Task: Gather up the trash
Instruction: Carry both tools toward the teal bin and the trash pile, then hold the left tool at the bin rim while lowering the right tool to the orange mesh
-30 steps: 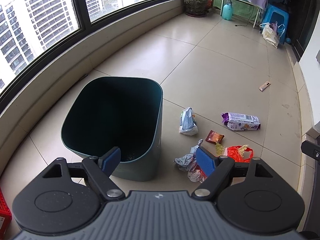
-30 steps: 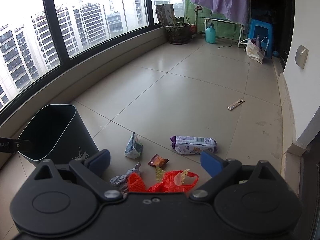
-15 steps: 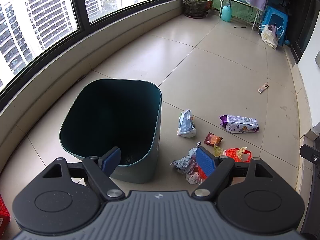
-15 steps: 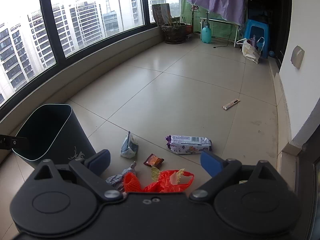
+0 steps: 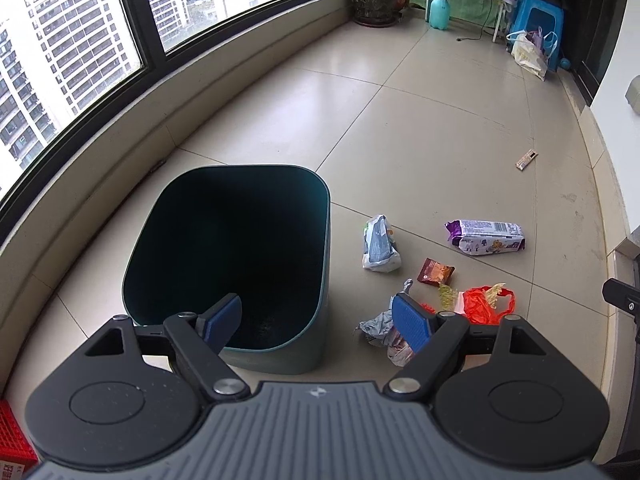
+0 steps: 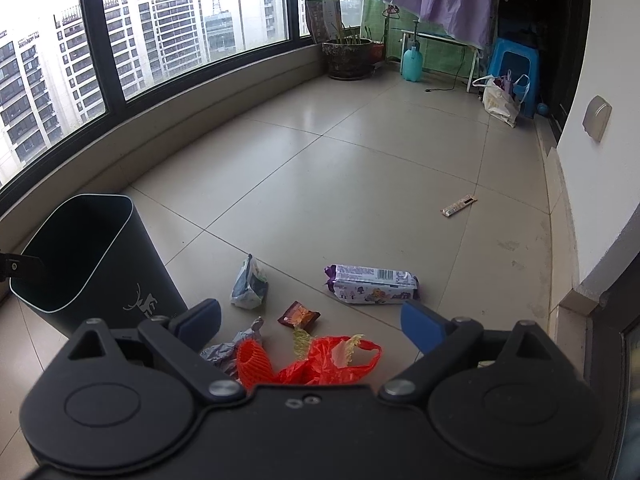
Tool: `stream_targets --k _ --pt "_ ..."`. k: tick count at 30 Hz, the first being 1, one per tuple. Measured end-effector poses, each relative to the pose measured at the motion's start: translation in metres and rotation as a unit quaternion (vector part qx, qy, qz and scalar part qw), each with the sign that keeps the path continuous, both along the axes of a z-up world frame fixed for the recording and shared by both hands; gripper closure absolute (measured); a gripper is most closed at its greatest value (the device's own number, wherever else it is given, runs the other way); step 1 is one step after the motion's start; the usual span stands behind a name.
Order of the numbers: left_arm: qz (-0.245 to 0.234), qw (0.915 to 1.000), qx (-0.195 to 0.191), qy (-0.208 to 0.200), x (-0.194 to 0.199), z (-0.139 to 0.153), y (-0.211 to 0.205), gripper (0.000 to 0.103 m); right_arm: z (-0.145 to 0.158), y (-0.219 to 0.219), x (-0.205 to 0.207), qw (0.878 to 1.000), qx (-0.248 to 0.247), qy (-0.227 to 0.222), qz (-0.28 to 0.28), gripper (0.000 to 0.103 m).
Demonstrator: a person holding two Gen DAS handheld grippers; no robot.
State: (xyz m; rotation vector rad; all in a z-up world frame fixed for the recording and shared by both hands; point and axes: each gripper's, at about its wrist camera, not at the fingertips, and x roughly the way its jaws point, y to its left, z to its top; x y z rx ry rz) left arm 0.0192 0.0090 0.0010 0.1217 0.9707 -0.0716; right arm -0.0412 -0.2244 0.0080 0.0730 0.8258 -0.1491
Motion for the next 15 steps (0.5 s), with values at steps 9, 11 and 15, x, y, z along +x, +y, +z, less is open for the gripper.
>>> stream_targets --k 9,11,15 --pt "0.008 0.9994 0.030 -0.016 0.019 -0.006 0.042 0.021 -0.012 0.004 0.015 1.000 -0.019 0.024 -0.003 0.010" --pt "0.009 0.9989 0.042 -0.019 0.023 -0.007 0.052 0.021 -0.014 0.003 0.016 0.999 -0.019 0.030 -0.004 0.010" --pt "0.020 0.9980 0.057 -0.019 0.034 -0.009 0.071 0.021 -0.017 0.002 0.018 0.999 -0.020 0.039 -0.005 0.010"
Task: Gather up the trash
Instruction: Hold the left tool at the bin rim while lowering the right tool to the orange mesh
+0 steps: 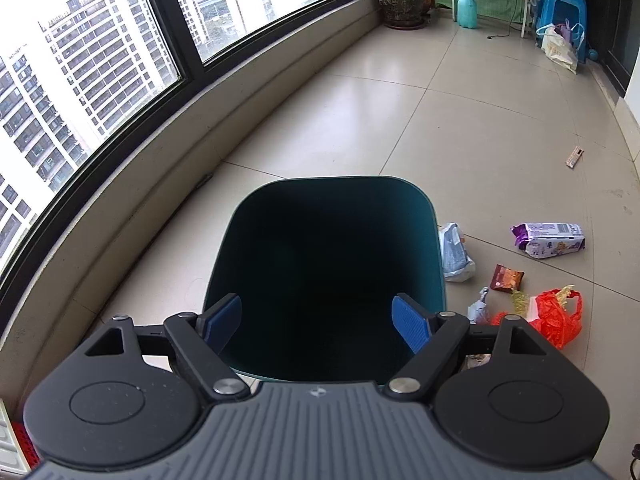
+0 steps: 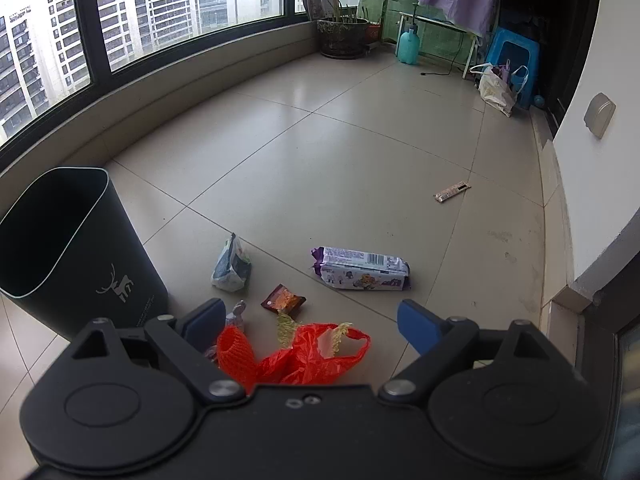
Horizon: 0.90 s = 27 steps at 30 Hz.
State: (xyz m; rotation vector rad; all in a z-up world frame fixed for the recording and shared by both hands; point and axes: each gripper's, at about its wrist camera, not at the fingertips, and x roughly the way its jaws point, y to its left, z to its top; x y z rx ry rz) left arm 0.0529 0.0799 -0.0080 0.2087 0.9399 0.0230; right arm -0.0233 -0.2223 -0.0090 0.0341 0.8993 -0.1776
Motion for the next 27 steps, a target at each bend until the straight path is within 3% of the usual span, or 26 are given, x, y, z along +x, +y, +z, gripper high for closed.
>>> stream_targets --k 14,19,21,27 --pt "0.061 0.9979 0.007 0.023 0.051 -0.024 0.069 0.021 -0.023 -0.001 0.017 0.999 -0.018 0.034 -0.005 0.012" --pt "0.068 0.9966 0.013 0.044 0.078 -0.041 0.085 0.027 -0.043 -0.004 0.029 0.998 -0.013 0.056 -0.014 0.014" --pt "0.079 0.9951 0.010 0.058 0.089 -0.051 0.095 0.039 -0.055 -0.004 0.035 0.998 -0.012 0.068 -0.011 0.014" --pt "0.091 0.9901 -0.027 0.103 0.113 -0.079 0.117 0.059 -0.091 -0.012 0.059 0.994 0.001 0.103 -0.031 0.019"
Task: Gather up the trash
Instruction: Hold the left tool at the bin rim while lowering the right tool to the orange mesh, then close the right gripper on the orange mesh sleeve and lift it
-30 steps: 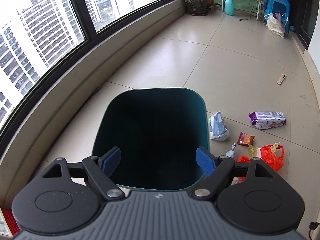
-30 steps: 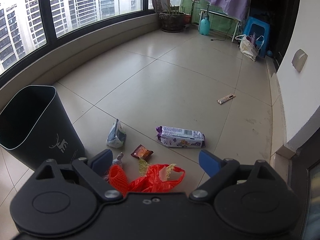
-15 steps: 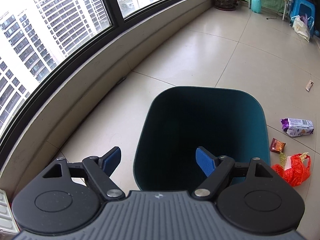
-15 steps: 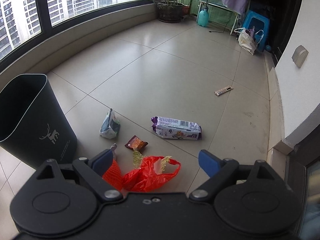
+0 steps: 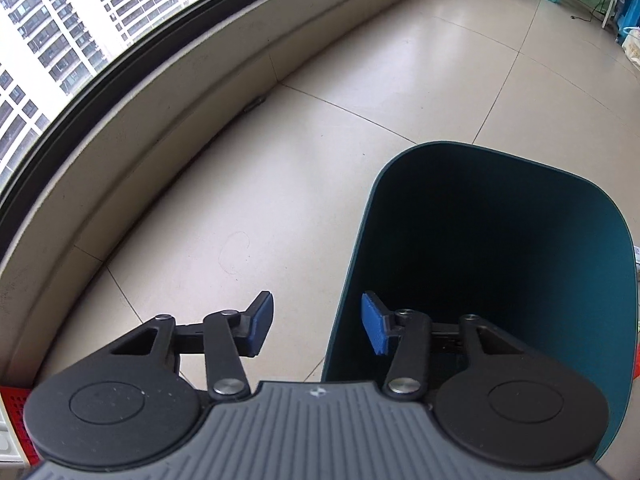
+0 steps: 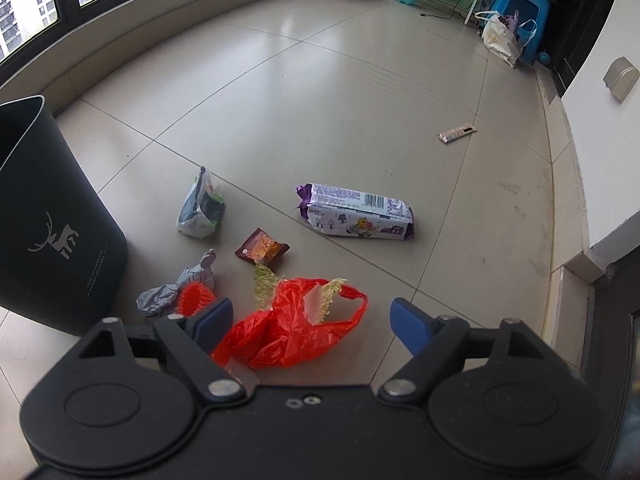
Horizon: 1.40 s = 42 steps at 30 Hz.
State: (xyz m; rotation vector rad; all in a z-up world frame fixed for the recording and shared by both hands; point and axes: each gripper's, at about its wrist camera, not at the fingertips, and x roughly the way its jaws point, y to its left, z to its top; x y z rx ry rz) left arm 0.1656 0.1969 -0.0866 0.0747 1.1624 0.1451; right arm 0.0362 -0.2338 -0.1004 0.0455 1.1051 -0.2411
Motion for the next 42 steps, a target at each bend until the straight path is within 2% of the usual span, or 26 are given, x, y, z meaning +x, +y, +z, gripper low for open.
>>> stream_targets --k 3,10,13,15,20,23,24,25,27,29,31,33,35,37,39,42 --pt "-0.002 0.9999 -0.012 0.007 0.006 -0.010 0.010 0.063 -0.014 -0.003 0.011 1.000 0.002 0.010 -0.018 0.023" --pt "-0.011 0.9993 -0.034 0.009 0.005 -0.016 0.010 0.070 -0.037 -0.005 0.021 0.999 -0.001 0.029 -0.034 0.023" --pt "-0.014 0.9992 -0.036 0.006 0.001 -0.018 0.011 0.072 -0.056 -0.009 0.028 0.998 0.002 0.043 -0.052 0.024" --pt "-0.015 0.9993 -0.033 0.006 0.006 -0.019 0.014 0.081 -0.072 -0.013 0.033 0.996 0.008 0.050 -0.069 0.023" --pt "-0.026 0.9990 -0.037 0.004 0.001 -0.021 0.012 0.093 -0.117 -0.022 0.038 0.991 0.031 0.070 -0.111 0.022" --pt "-0.036 0.9988 -0.035 0.003 0.006 -0.025 0.011 0.093 -0.142 -0.021 0.037 0.986 0.055 0.085 -0.130 0.022" --pt "-0.035 0.9986 -0.039 0.004 0.007 -0.026 0.013 0.093 -0.148 -0.019 0.038 0.985 0.053 0.092 -0.134 0.022" --pt "-0.034 0.9985 -0.043 0.006 0.008 -0.026 0.015 0.093 -0.151 -0.018 0.038 0.985 0.044 0.098 -0.137 0.028" --pt "-0.032 0.9985 -0.044 0.008 0.007 -0.027 0.017 0.093 -0.142 -0.013 0.036 0.985 0.006 0.088 -0.148 0.032" --pt "-0.030 0.9983 -0.047 0.013 0.013 -0.027 0.017 0.093 -0.122 -0.005 0.030 0.992 0.009 0.054 -0.112 0.031" --pt "-0.024 0.9982 -0.052 0.017 0.013 -0.027 0.019 0.093 -0.105 0.016 0.027 0.999 0.021 0.035 -0.027 0.017" --pt "-0.022 0.9980 -0.057 0.017 0.012 -0.028 0.020 0.093 -0.100 0.044 0.026 0.998 0.021 0.037 0.056 0.017" --pt "-0.016 0.9978 -0.062 0.019 0.011 -0.032 0.023 0.093 -0.107 0.067 0.030 0.993 0.012 0.053 0.108 0.017" --pt "-0.014 0.9978 -0.062 0.022 0.012 -0.033 0.023 0.093 -0.118 0.081 0.038 0.990 -0.004 0.062 0.129 0.017" --pt "-0.013 0.9978 -0.061 0.024 0.012 -0.036 0.024 0.093 -0.131 0.086 0.046 0.990 0.003 0.079 0.121 0.020" --pt "-0.013 0.9979 -0.056 0.028 0.018 -0.040 0.023 0.093 -0.145 0.088 0.049 0.990 0.010 0.098 0.104 0.033"
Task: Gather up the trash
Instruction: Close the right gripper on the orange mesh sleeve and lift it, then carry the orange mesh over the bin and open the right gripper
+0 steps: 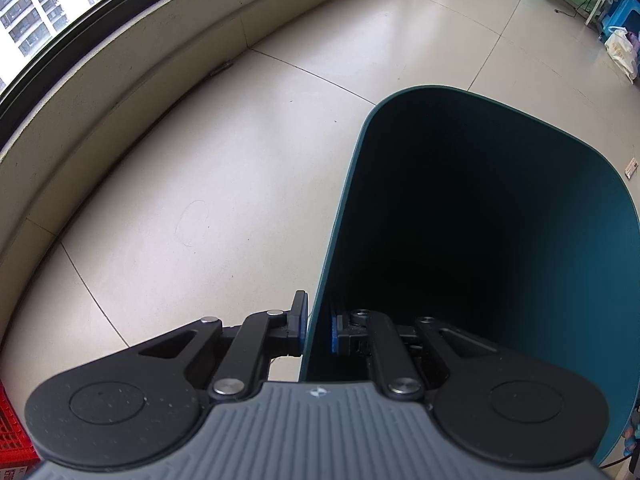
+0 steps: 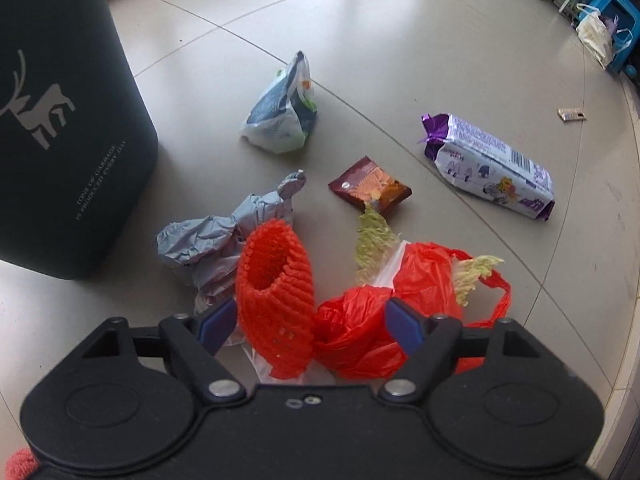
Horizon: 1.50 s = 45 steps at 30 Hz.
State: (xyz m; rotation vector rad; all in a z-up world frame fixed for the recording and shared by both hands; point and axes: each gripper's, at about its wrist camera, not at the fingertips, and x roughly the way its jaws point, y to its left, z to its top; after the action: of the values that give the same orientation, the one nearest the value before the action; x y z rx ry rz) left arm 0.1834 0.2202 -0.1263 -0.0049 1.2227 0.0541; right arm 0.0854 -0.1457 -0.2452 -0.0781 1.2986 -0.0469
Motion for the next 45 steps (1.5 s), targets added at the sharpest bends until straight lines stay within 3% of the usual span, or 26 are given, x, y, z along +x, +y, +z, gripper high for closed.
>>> stream_targets --k 2,4,6,13,17,23,28,34,40,45 --pt "-0.001 1.0000 0.004 0.002 0.004 -0.003 -0.004 0.093 -0.005 -0.001 0.000 1.000 0.004 0.008 -0.008 0.042" --pt "-0.002 1.0000 0.006 0.001 0.006 -0.006 -0.005 0.093 -0.007 -0.002 0.000 1.000 0.005 0.010 -0.016 0.077" --pt "-0.002 1.0000 0.006 0.000 0.007 -0.007 -0.006 0.093 -0.005 -0.003 0.000 1.000 0.003 0.007 -0.027 0.091" --pt "0.000 0.9999 0.010 -0.004 0.012 -0.015 -0.011 0.093 0.054 -0.008 -0.008 0.998 0.027 -0.056 -0.030 0.094" --pt "0.003 1.0000 0.007 -0.005 0.014 -0.017 -0.012 0.092 0.122 -0.003 -0.013 0.993 0.051 -0.106 -0.016 0.094" --pt "0.001 0.9999 0.009 -0.007 0.020 -0.021 -0.014 0.092 0.242 0.023 -0.010 0.974 0.118 -0.186 0.051 0.094" --pt "0.002 0.9999 0.008 -0.007 0.018 -0.023 -0.015 0.092 0.295 0.066 0.011 0.954 0.167 -0.214 0.124 0.094" --pt "0.002 0.9999 0.013 -0.004 0.013 -0.022 -0.017 0.092 0.278 0.124 0.055 0.948 0.196 -0.181 0.171 0.094" --pt "0.005 0.9999 0.010 0.003 0.015 -0.017 -0.013 0.092 0.229 0.170 0.082 0.957 0.172 -0.122 0.200 0.094" --pt "0.005 0.9999 0.014 0.007 0.016 -0.017 -0.015 0.092 0.202 0.178 0.086 0.961 0.157 -0.091 0.207 0.094"
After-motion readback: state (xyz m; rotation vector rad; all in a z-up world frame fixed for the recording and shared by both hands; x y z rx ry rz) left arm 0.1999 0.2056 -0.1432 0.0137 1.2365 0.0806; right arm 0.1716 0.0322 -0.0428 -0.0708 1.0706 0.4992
